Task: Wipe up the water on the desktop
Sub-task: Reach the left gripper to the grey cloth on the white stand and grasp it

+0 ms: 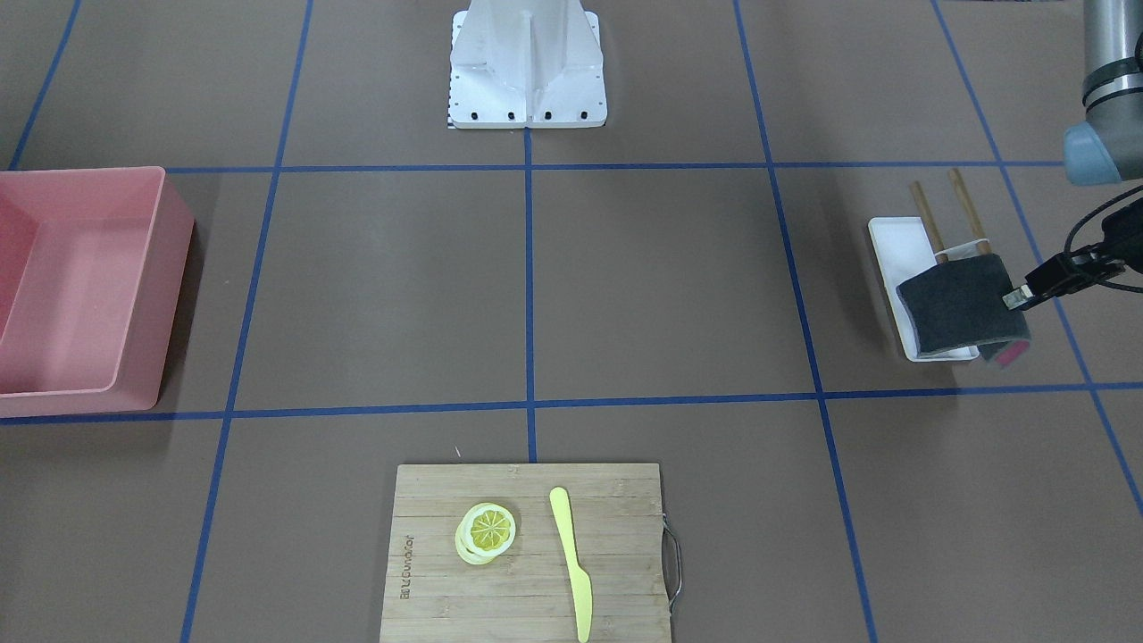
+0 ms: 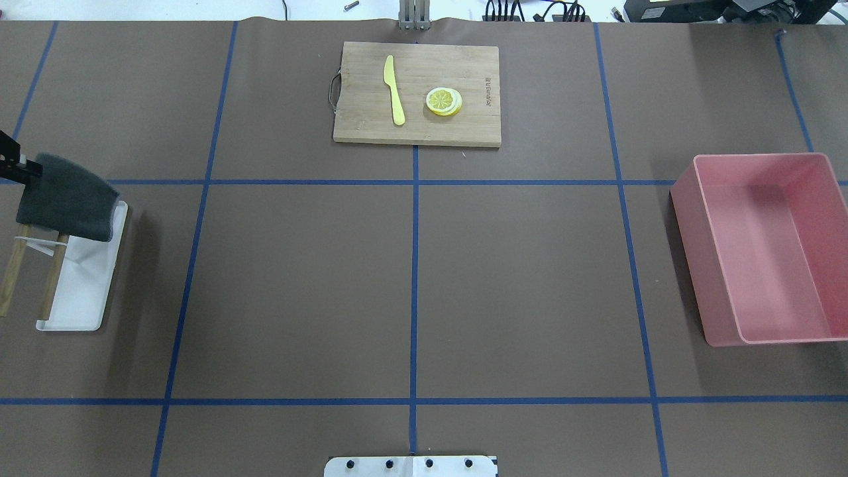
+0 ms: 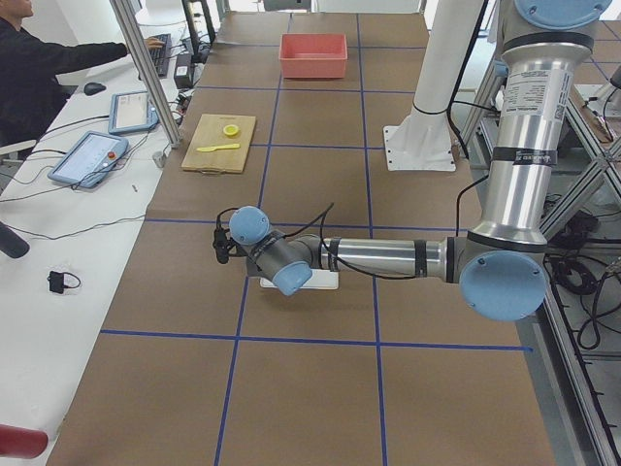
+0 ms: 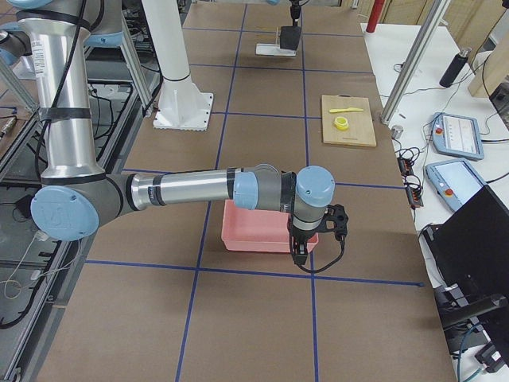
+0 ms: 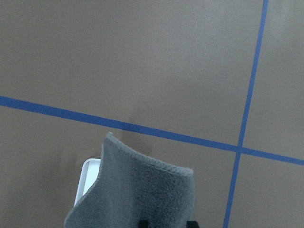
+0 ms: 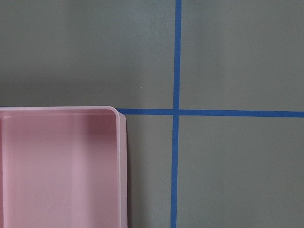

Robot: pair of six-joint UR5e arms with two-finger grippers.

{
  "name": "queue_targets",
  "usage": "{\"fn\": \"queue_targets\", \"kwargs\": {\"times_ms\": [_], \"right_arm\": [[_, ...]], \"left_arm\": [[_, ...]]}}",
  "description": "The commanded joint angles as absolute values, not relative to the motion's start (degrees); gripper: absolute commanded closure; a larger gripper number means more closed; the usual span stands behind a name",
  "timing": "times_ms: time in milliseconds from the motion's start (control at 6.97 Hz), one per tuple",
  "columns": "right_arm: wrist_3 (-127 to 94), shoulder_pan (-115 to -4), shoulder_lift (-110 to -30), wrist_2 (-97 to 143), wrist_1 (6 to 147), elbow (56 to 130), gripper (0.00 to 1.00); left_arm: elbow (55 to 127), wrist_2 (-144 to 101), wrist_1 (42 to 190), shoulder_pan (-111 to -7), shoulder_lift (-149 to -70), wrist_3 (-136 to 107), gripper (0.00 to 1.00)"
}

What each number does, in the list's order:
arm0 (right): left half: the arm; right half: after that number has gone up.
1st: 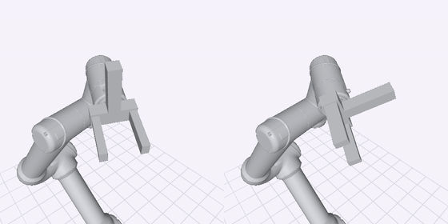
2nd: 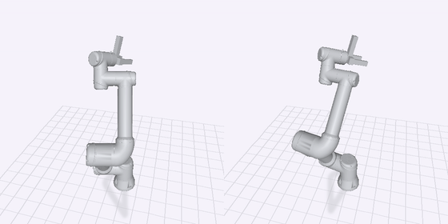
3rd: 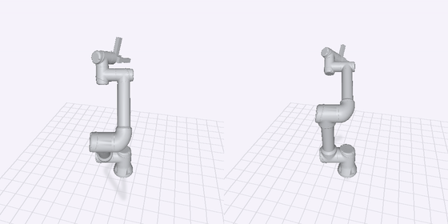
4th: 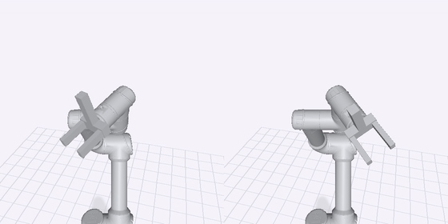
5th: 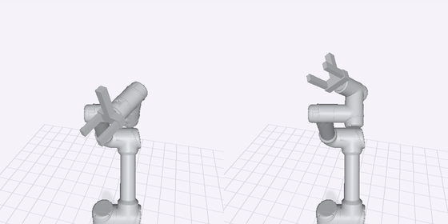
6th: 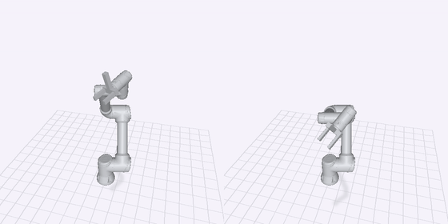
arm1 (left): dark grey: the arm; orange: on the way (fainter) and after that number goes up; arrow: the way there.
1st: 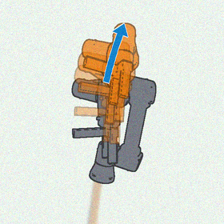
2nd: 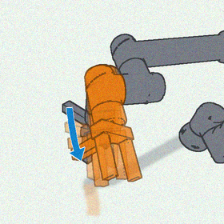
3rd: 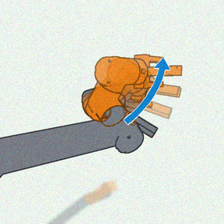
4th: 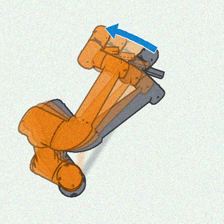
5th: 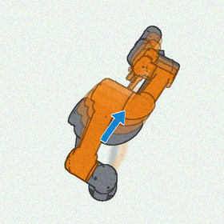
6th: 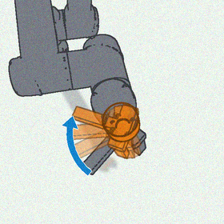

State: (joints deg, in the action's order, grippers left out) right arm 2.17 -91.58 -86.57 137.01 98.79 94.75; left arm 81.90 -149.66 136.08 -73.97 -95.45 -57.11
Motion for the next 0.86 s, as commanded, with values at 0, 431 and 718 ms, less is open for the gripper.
{"fn": "queue_targets", "kwargs": {"times_ms": [0, 431, 718], "right_arm": [[2.2, -91.6, -86.6, 137.2, 98.8, 94.7, 0.0], [2.2, -91.6, -86.6, 137.2, 98.8, 94.7, 0.0], [2.1, -91.6, -86.6, 137.2, 98.8, 94.7, 0.0]], "left_arm": [[81.7, -149.5, 136.1, -74.2, -94.8, -57.0, 0.61], [81.7, -149.0, 136.0, -73.9, -94.5, -57.0, 0.55], [81.7, -149.0, 136.0, -73.7, -94.6, -57.0, 0.54]]}}
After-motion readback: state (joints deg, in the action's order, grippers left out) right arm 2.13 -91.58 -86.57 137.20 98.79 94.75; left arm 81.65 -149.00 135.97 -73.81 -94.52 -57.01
